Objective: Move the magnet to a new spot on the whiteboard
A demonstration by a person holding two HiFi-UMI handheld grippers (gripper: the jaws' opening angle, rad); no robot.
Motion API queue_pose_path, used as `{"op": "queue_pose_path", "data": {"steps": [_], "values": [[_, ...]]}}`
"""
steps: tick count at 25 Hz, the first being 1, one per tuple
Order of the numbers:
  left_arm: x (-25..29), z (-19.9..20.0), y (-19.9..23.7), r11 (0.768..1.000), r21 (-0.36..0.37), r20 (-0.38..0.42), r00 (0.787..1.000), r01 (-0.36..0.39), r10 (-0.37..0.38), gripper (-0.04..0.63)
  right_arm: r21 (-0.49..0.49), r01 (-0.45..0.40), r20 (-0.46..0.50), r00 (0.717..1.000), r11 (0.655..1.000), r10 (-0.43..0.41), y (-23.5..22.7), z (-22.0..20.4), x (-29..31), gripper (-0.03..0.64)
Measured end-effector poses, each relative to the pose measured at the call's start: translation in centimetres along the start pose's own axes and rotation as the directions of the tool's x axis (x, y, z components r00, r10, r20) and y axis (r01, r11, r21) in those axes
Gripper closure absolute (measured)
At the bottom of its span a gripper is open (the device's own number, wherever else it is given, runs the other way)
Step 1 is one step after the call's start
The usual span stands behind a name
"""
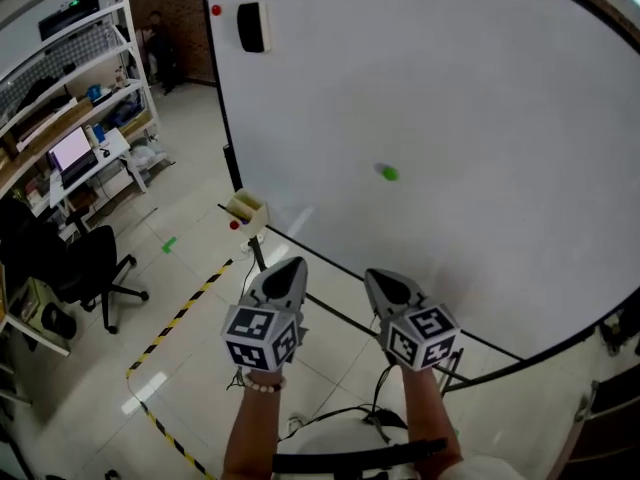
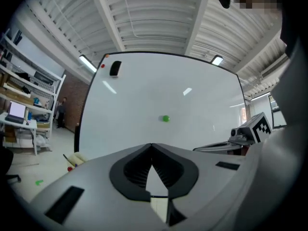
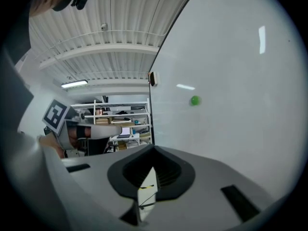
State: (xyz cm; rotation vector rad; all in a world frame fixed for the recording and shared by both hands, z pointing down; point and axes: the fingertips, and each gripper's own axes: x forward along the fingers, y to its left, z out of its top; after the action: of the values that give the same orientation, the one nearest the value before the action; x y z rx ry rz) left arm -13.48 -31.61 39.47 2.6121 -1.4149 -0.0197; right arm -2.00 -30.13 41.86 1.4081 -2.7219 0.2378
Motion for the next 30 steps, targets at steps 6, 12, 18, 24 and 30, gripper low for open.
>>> {"op": "queue_pose_path", "data": {"steps": [6,12,18,24,30], "values": [[-5.6,-4.5,2.2,0.998,-0.065,-0.087,0.996,-0.003,-0.003,0.604,0.071,-0.017,-0.032,0.999,0.997,0.019,6.2,-2.3,1.3,0.606],[-10.0,-8.1,-0.1,0.994,-0.107,-0.125,0.992,0.01,-0.023,0.603,0.086,-0.076,-0.074,0.994,0.993,0.082,11.9,-5.2,-1.0,0.607],[-13.1,-9.7,-6.9,0.994,-0.112,-0.123,0.992,0.006,-0.02,0.604,0.081,-0.094,-0.062,0.993,0.992,0.099,12.8,-6.1,-8.2,0.607],[-16.2,-11.4,-17.5,0.994,-0.104,-0.121,0.992,0.02,-0.032,0.604,0.094,-0.087,-0.028,0.996,0.992,0.09,11.3,-7.5,-19.2,0.607],[-20.5,-12.9,-26.7,0.993,-0.115,-0.132,0.991,0.018,-0.033,0.604,0.147,-0.094,-0.018,0.995,0.985,0.098,11.3,-9.5,-28.8,0.607]]}}
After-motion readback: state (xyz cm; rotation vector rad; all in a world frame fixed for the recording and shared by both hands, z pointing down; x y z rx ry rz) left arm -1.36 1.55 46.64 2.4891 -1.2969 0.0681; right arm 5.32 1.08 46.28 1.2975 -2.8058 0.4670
